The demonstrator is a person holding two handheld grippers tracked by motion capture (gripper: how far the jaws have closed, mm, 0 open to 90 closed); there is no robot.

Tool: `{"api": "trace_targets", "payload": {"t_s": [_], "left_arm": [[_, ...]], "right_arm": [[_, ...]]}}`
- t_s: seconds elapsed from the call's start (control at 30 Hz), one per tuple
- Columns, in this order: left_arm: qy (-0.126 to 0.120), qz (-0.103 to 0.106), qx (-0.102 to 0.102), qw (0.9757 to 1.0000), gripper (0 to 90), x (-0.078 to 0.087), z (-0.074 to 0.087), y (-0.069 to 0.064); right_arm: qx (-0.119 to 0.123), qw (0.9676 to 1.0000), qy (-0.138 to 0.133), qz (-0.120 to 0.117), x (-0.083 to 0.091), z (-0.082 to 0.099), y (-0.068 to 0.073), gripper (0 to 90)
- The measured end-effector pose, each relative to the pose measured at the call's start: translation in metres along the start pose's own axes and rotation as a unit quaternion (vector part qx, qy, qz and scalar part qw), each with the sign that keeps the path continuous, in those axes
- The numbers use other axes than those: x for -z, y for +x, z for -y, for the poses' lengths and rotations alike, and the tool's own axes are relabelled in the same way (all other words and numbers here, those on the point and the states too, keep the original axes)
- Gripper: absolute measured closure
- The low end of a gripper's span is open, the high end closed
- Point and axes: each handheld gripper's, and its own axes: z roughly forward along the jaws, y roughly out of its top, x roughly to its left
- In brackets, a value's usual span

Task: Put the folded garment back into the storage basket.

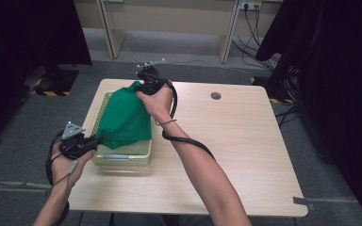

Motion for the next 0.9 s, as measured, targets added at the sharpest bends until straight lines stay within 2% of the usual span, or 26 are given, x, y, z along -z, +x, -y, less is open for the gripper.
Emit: {"api": "trace_targets", "payload": {"t_s": [0.1,0.2,0.9], "left_arm": [[0.003,0.005,0.011,0.9999,78.6,0.0002,0.0013,-0.0013],[0.005,0.005,0.014,0.9999,78.6,-0.0001,0.0021,-0.0008],[0.012,0.005,0.021,0.9997,78.7,-0.0006,0.0055,0.0015]], "right_arm": [[0.0,1.0,0.001,-0.001,-0.0015,0.0003,0.0002,77.4],[0.0,1.0,0.002,-0.001,-0.0031,0.0008,0.0005,77.4],[-0.001,1.0,0.008,-0.001,-0.0099,0.0034,0.0026,77.3]]}}
